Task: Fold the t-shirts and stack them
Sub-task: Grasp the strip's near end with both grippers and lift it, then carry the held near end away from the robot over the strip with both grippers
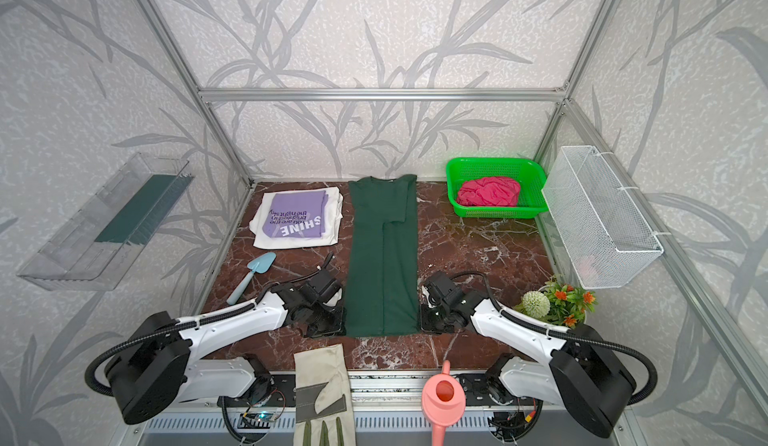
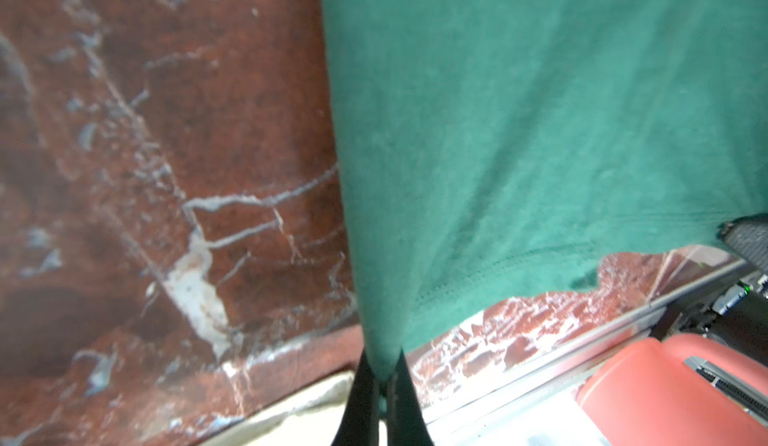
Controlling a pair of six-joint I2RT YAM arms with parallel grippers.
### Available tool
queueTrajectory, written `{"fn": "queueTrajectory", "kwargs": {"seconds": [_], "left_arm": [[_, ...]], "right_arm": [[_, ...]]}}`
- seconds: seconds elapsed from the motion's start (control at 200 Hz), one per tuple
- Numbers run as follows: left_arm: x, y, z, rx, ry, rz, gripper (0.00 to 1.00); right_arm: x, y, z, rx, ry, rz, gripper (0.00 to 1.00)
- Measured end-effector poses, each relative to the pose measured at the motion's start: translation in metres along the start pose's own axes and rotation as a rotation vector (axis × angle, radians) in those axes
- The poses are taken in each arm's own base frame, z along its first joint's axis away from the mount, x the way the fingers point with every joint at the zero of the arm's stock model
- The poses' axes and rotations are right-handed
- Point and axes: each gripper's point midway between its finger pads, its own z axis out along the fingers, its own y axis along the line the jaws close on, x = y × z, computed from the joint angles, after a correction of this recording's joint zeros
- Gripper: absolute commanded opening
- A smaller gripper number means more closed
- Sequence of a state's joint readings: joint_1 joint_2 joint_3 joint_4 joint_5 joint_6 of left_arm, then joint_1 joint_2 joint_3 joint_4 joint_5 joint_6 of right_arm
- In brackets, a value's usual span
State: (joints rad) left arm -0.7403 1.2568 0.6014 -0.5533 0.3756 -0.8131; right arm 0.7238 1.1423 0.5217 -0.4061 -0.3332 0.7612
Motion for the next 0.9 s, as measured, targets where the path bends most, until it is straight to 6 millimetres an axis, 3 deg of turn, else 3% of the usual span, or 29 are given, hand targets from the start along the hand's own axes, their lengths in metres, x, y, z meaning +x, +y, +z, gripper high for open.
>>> {"fn": "queueTrajectory", "kwargs": {"seconds": [0.17, 0.435, 0.575, 0.9], "left_arm": [[0.013, -0.007, -0.012, 0.016, -0.011, 0.055, 0.0], [0.033, -0.016, -0.035, 0.067, -0.035, 0.101, 0.0], [0.03, -0.016, -0.041, 0.071, -0.067, 0.099, 0.0], [0.01, -0.026, -0.056, 0.05, -0.157, 0.101, 0.0]], "right_arm": [[0.008, 0.013, -0.022, -0.052, -0.038, -0.023, 0.0], [0.029, 0.014, -0.042, -0.065, -0.033, -0.013, 0.0], [0.03, 0.011, -0.045, -0.032, -0.026, 0.0, 0.0], [0.008, 0.024, -0.057, -0.015, -0.094, -0.008, 0.0]]}}
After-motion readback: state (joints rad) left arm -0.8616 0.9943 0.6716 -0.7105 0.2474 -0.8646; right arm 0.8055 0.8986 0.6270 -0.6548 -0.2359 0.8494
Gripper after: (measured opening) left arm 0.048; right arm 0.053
